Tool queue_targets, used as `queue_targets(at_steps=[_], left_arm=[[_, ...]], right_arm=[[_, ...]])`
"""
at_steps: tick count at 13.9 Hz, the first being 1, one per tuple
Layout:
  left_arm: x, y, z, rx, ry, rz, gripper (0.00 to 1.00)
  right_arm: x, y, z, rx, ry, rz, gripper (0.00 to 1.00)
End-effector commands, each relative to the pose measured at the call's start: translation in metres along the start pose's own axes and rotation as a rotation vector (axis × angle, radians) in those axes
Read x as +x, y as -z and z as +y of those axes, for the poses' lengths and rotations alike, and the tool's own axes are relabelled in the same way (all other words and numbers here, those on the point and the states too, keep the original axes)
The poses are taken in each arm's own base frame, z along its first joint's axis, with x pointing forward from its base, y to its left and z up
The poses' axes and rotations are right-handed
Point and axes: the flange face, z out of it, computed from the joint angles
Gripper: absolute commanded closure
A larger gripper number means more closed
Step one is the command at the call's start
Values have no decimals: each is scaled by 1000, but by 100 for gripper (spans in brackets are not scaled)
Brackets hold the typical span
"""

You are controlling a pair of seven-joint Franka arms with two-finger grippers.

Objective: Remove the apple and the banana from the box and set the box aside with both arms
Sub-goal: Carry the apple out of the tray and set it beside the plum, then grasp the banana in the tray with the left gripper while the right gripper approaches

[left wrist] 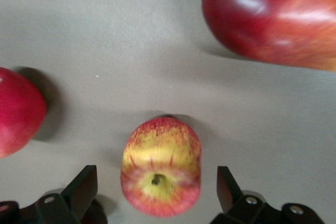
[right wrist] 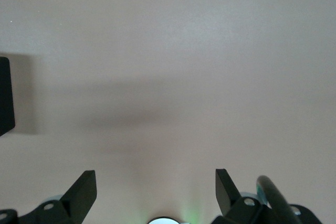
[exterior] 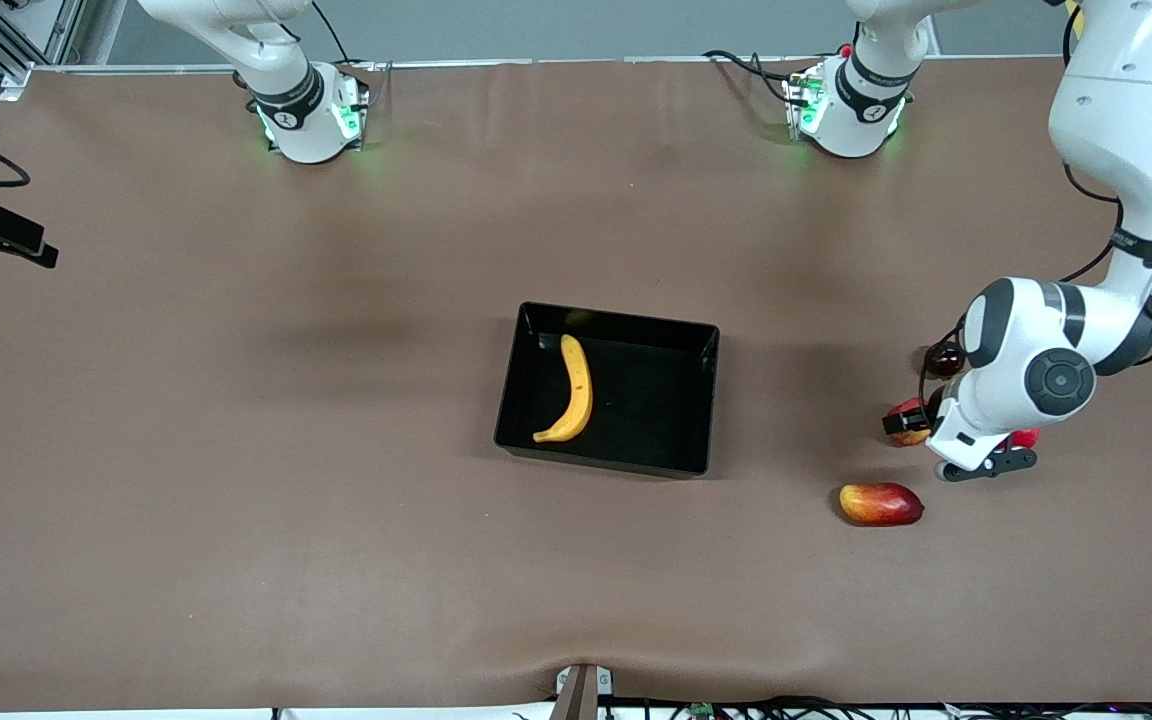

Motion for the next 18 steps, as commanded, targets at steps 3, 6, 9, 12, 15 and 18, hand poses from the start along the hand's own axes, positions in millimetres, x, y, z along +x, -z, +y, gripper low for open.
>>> queue_targets(at_steps=[3,6,9,12,15,18], left_arm=[[-42,110,100,-6,-122,42,0],[-87,126,212,-64,-129,48,0],[-122,123,313,-122,-184,42,0],[-140,86,387,-105,-191,71,0],[-161,56,449,-155,-176,128,0],[-180,22,479,-163,-203,204,0]], right_arm=[[8,-2,1,7,9,15,0],[24,-7,6,7,0,70,0],[32,-19,0,-8,12,50,0],[47,-47,6,-10,-1,0,0],[57,-63,11,-17,-8,-24,0],[73,-87,28,-19,-37,-32,0]])
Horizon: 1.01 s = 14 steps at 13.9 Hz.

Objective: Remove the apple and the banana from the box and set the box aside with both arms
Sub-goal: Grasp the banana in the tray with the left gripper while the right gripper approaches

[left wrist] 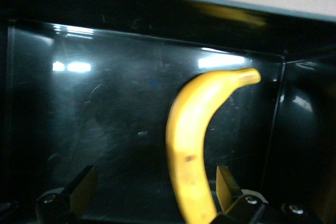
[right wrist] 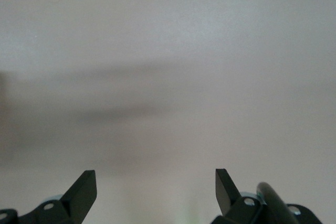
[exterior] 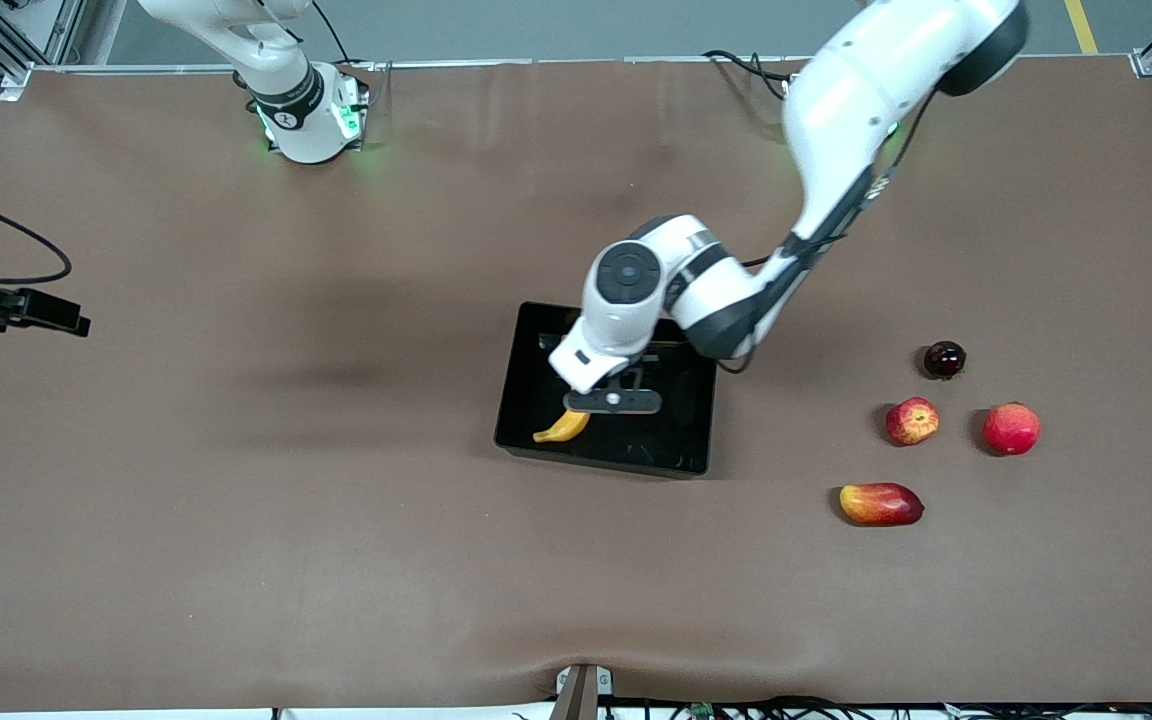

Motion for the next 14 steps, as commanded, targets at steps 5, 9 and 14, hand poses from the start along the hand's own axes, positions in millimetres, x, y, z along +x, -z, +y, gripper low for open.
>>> queue_targets(at_steps=[5,9,14], left_arm=[[-25,-60,36,-40,-55,66,0],[-43,-81,46,-9,-65,67,48],[-40,-57,47,22,-84,82,100]], right_arm=[[29,-48,16,8,-27,-42,0],[19,-90,-3,43,-9,-158,0],[10,-114,-12,176,-62,-229,0]])
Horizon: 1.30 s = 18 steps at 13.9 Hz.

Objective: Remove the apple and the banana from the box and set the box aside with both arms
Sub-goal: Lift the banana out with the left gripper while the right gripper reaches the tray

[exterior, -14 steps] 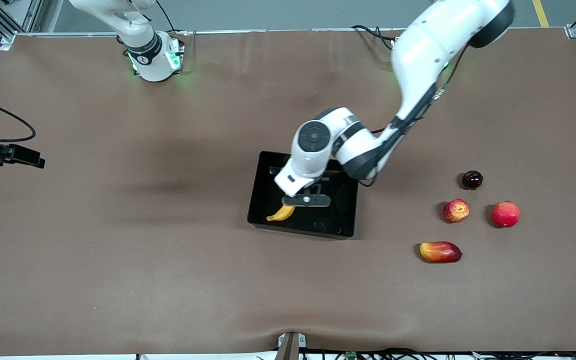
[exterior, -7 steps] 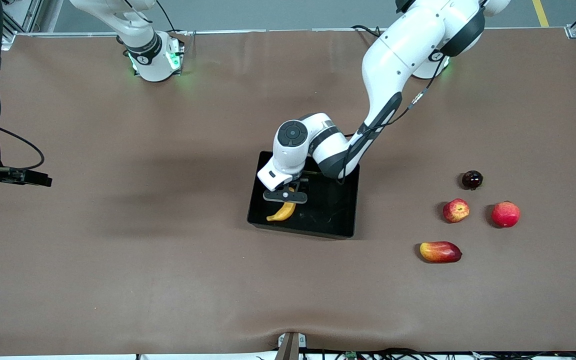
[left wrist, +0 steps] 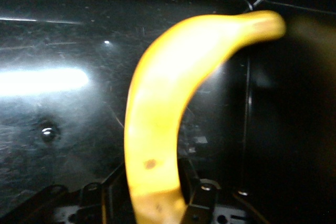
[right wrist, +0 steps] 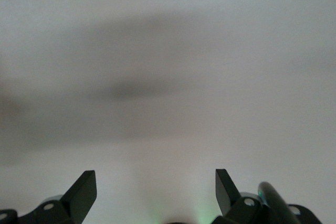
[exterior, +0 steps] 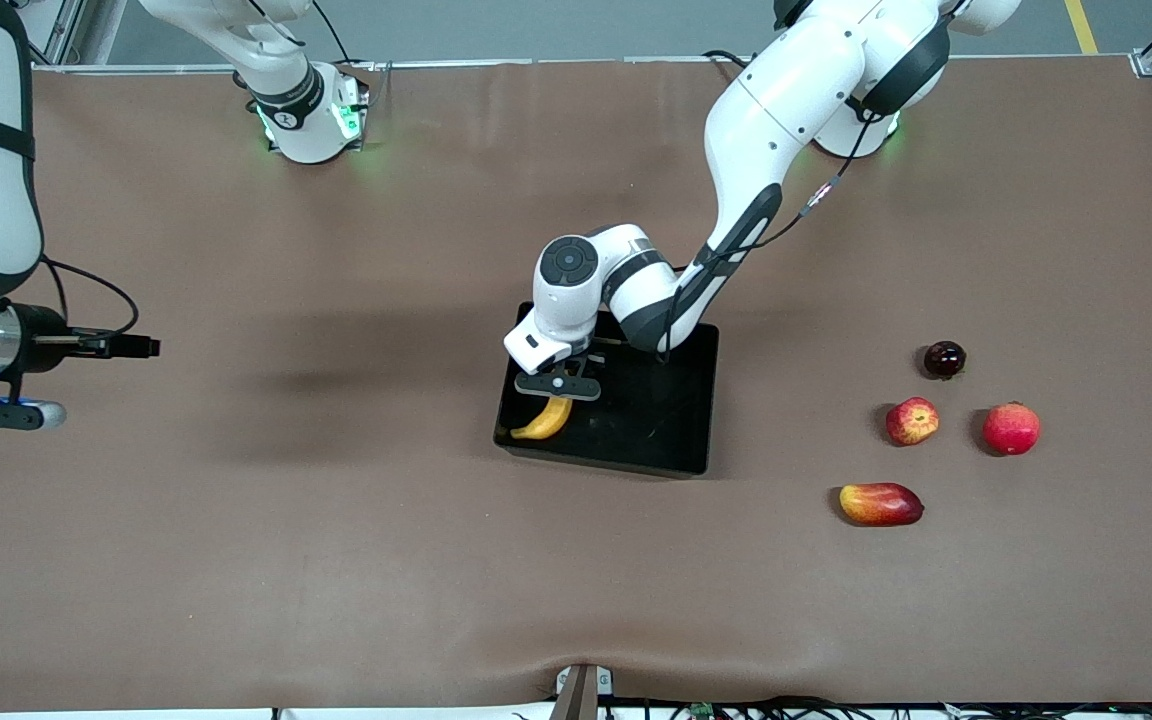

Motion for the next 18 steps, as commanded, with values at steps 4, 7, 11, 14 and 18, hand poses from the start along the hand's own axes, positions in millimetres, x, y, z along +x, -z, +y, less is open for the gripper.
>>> queue_targets(at_steps=[4,7,11,14,18], left_arm=[[28,87,-10,77,-2,63,100],[53,144,-37,97,42,78,100],[108,220,-133,88,139,42,100],[147,239,-245,125,114,-24,100],[180,239,-396,131,109,-66,100]], right_arm=[[-14,-3,-48,104,-123,-39,0],[-15,-5,-81,131,-107,-33,0],[-12,-38,-155,107,-137,31,0],[-24,-70,-240,83,-170,79,0],[-32,-128,-328,53,-187,125,0]])
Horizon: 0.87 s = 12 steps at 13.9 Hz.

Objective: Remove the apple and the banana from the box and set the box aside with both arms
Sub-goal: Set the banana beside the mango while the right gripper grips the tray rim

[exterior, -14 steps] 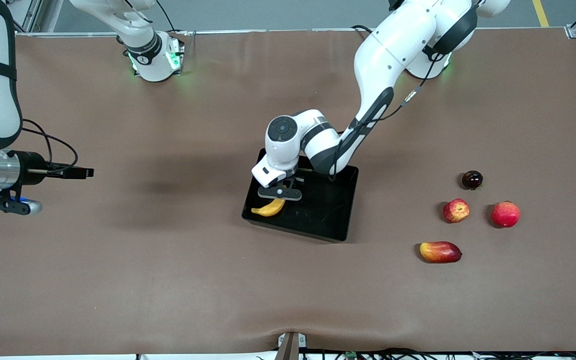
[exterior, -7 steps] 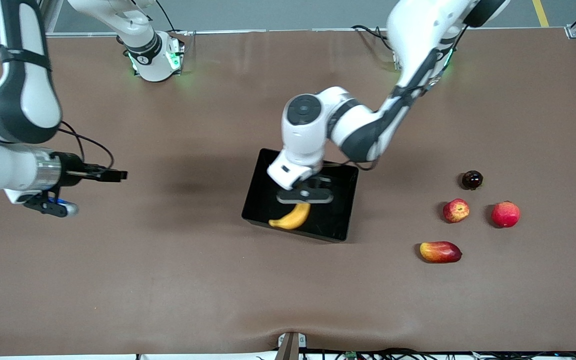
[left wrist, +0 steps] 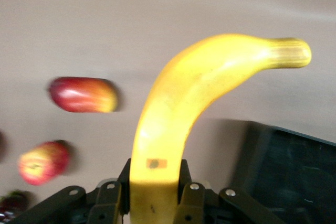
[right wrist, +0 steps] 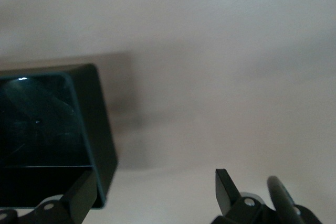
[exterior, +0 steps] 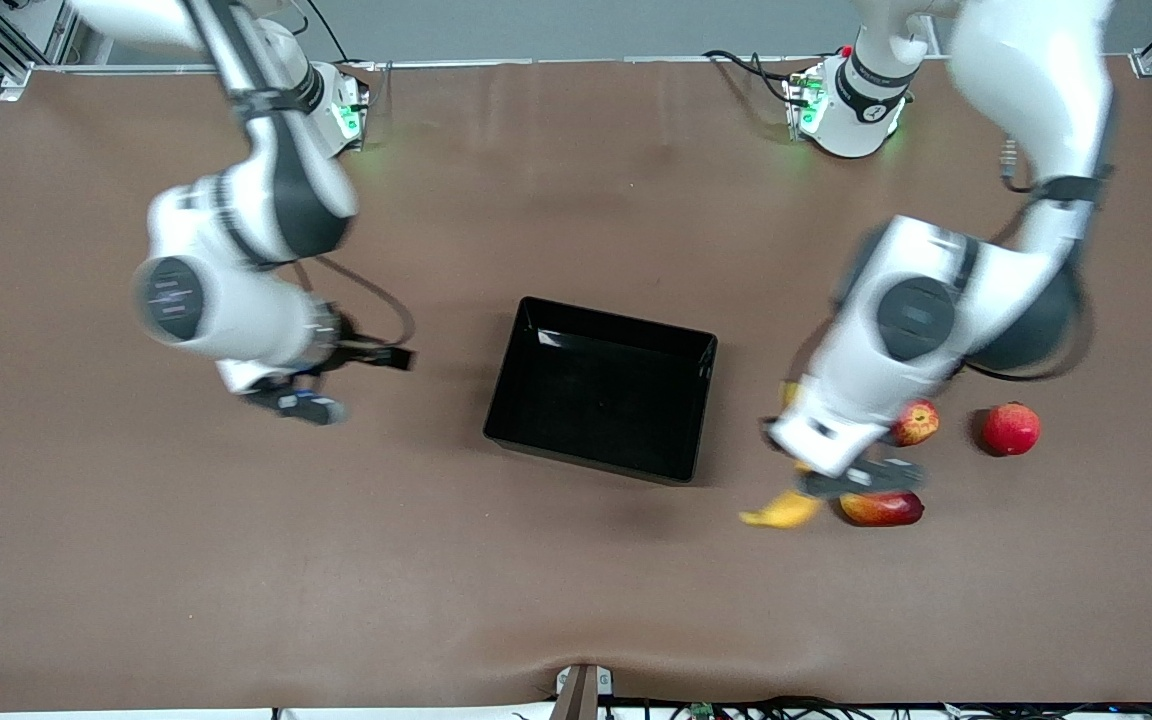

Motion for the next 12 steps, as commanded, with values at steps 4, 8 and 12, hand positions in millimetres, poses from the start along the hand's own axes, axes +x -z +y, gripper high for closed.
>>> queue_targets(at_steps=[4,8,12], left_arm=[[38,-71,-169,4,-128,-46,100],[51,-132,-223,16,-79,14,100],[44,-187,-246,35,-56,-15,100]], right_arm=[[-9,-74,-48,-13,30,47,0],[-29,-126,-90,-6,-22,104,0],[-43,-158,-104,-31,22,120,100]])
